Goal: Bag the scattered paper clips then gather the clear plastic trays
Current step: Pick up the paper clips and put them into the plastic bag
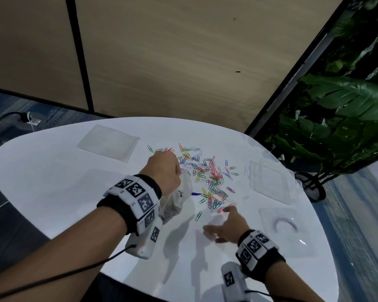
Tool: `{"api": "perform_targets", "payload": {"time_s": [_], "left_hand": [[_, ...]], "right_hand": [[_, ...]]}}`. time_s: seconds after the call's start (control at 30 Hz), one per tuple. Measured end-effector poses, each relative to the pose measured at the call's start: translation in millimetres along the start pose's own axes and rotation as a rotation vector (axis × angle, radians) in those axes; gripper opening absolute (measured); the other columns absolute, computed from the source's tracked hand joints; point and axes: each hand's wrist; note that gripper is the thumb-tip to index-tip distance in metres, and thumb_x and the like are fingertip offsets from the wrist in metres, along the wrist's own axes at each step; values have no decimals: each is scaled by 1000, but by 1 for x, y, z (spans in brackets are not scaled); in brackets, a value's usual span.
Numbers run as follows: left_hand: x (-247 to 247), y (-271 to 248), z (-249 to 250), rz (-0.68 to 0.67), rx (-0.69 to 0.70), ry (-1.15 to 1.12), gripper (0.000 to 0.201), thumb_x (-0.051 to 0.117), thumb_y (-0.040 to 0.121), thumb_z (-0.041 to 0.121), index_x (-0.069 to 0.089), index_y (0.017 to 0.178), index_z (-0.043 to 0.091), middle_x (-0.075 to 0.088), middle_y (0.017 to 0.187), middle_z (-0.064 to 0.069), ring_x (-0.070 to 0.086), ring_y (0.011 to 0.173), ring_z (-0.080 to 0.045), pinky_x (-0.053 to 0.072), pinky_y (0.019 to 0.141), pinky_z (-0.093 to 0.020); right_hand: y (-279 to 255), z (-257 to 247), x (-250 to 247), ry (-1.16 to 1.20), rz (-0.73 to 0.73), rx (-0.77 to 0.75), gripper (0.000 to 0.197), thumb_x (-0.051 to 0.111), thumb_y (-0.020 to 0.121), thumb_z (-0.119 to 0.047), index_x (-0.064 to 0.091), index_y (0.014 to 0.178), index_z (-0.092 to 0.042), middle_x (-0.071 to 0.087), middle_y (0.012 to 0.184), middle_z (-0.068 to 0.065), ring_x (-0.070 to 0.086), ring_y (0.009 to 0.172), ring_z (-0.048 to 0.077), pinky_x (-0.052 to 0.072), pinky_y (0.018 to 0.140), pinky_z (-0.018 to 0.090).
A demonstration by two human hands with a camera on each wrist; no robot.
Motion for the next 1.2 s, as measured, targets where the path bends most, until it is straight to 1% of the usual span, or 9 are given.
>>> {"api": "perform_targets", "payload": {"time_s": [0.1, 0.2, 0.43, 0.5, 0.57, 0.7, 0.87, 1.03, 1.2], "left_hand": [[0, -1, 0, 11, 14, 23, 18, 61, 87, 4, 74, 90, 15, 69, 103, -10, 61, 76, -21, 60, 83, -34], [-1, -1, -1, 7, 26, 34, 20, 59, 87, 3, 75, 93, 12, 69, 105, -9, 60, 77, -21, 59, 83, -34], [-2, 1, -5, -2, 12, 37, 22, 59, 87, 2, 76, 95, 14, 68, 113, -9, 69, 88, -25, 60, 80, -33], [-3, 2, -5, -7, 11, 35, 22, 59, 86, 2, 76, 96, 13, 68, 111, -10, 67, 80, -24, 60, 80, -33], [-1, 3, -4, -4, 11, 36, 22, 59, 87, 3, 76, 95, 13, 69, 111, -9, 66, 79, -23, 60, 79, -32], [3, 3, -1, 6, 15, 48, 22, 59, 88, 3, 77, 96, 13, 70, 109, -7, 63, 73, -21, 60, 79, -32], [4, 4, 1, -1, 9, 54, 23, 58, 88, 3, 77, 96, 14, 71, 110, -6, 63, 77, -21, 59, 81, -31], [6, 6, 2, -6, -8, 49, 23, 59, 87, 4, 77, 95, 15, 69, 110, -9, 67, 87, -23, 60, 83, -33], [8, 6, 4, -6, -29, 16, 22, 58, 87, 4, 76, 93, 15, 69, 107, -11, 71, 88, -28, 60, 86, -37]], "right_hand": [[1, 5, 26, -80, 181, -26, 94, 91, 56, -39, 38, 131, -18, 46, 126, 12, 57, 112, 27, 49, 94, 31], [16, -12, 36, -56, 329, -66, 90, 88, 62, -34, 39, 135, -16, 42, 130, 15, 53, 115, 30, 44, 97, 32], [65, -39, 25, -198, 384, -112, 52, 66, 85, -19, 53, 135, -23, 32, 134, 17, 56, 75, 28, 49, 87, 30], [71, -43, 21, -382, 356, -172, 39, 59, 90, -14, 61, 128, -21, 39, 131, 15, 60, 82, 30, 47, 85, 28], [75, -47, 17, -563, 354, -246, 25, 57, 91, -12, 69, 113, -15, 52, 118, 14, 62, 93, 28, 48, 81, 28], [81, -51, 6, -707, 354, -315, 22, 51, 89, -2, 72, 82, -6, 65, 80, 6, 62, 71, 20, 47, 61, 24], [91, -48, -27, -342, 245, -222, 14, 71, 80, -18, 79, 70, -13, 76, 73, 5, 71, 73, 18, 57, 72, 24], [73, -69, -55, 714, -129, -97, 13, 72, 82, -1, 72, 94, 6, 72, 100, 21, 74, 82, 20, 61, 72, 23], [18, -114, -60, 731, -471, -258, 14, 62, 90, 0, 70, 101, 4, 74, 95, 11, 72, 89, 13, 56, 75, 15]]}}
Point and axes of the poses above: each hand's wrist, its own y-axis towards the middle knuckle, its own x-axis out of the palm, z = x × y
